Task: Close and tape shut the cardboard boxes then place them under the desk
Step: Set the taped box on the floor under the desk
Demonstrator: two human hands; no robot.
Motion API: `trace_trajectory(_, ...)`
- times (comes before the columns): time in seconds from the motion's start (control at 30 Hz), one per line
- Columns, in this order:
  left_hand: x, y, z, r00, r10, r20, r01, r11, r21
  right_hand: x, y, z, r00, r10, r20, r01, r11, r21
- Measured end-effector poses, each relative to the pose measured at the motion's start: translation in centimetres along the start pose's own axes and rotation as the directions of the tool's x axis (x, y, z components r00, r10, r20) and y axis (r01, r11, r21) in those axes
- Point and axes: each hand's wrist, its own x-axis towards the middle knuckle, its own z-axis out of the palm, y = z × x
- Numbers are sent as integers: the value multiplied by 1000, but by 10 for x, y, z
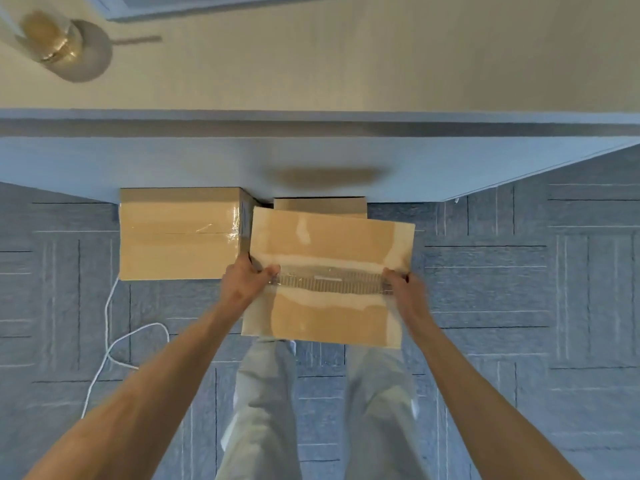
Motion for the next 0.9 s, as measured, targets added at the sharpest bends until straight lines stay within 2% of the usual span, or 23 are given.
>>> trace_trajectory(0.17, 76, -10, 32, 1000, -11, -4, 11, 1000, -9, 76, 7, 31, 1000, -6, 3, 6, 1000, 10)
trace_trajectory(0.37, 143, -5, 61, 999, -43, -23, 41, 996, -74, 148, 3, 53, 998, -44, 35, 47, 995, -88)
trace_trajectory(0.53, 177, -5, 82, 995, -101, -7, 100, 988, -120, 187, -4, 70, 993, -88, 78, 89, 996, -4)
trace_trajectory(0.63, 188, -16, 92, 992, -125, 19, 127, 978, -164, 211, 9, 77, 984, -88, 153, 86, 996, 20)
trace_trajectory(0.7, 187, -15, 91, 994, -100, 52, 109, 965, -239, 218, 18, 76, 978, -112, 177, 103, 993, 57)
trace_trajectory(0.8, 181, -9, 79, 990, -96, 101, 131, 892, -432, 205, 18, 72, 978, -123, 170, 112, 991, 72)
trace_trajectory(0.83, 177, -7, 74, 990, -88, 107, 127, 883, -452, 188, 11, 67, 984, -102, 146, 94, 994, 57)
trace_trajectory(0.9, 157, 1, 65, 992, -68, 109, 104, 921, -375, 152, 2, 56, 988, -79, 136, 72, 996, 55)
